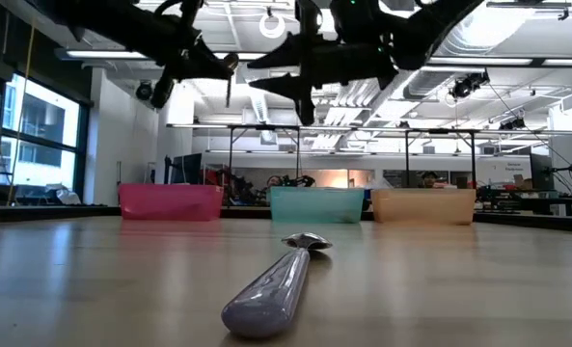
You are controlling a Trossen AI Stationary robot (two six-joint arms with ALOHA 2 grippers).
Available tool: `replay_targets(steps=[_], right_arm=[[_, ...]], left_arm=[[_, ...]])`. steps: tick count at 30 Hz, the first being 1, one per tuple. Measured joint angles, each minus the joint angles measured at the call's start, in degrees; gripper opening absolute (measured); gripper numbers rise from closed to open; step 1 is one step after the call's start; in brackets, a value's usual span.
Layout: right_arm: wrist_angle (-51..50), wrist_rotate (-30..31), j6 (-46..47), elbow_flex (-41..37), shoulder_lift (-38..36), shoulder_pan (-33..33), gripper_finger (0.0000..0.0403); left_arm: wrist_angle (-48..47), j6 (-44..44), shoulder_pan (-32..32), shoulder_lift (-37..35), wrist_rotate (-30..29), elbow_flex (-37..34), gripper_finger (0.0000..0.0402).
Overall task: Sort silverware by color (type)
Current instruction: Put the gold spoon into the green bin
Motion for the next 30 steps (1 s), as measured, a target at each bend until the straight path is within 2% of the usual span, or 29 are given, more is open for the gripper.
replay_targets(steps=[5, 10, 16, 21, 26, 30], right_arm=[[-2.37, -0.51, -0.51, 3.23, 0.00, 0.00, 0.0151], [-2.41, 2.16, -0.53, 4.27, 0.00, 0.00, 0.0156], [-2.92, 5.27, -0.55, 4.54, 0.00, -0.02, 0.0153], [-4.04, 7.82, -0.55, 4.54, 0.00, -0.07, 0.0110], [-5.90, 8.71, -1.27, 4.54, 0.02, -0.07, 0.0015], [-7.25, 8.63, -1.76, 4.54, 0.02, -0.30, 0.0013]], left_arm=[[7.99, 2.66, 6.41, 0.02, 6.00, 0.00, 0.0000], [12.93, 2.62, 10.23, 1.10, 10.43, 0.00, 0.0000], [21.78, 0.55, 11.10, 5.78, 13.17, 0.02, 0.0000], [28.09, -1.71, 11.10, 10.36, 14.31, 0.00, 0.0000], [30.17, -2.38, 11.10, 12.78, 14.41, 0.00, 0.0000], [29.99, -2.36, 11.10, 13.00, 14.37, 0.00, 0.0006]])
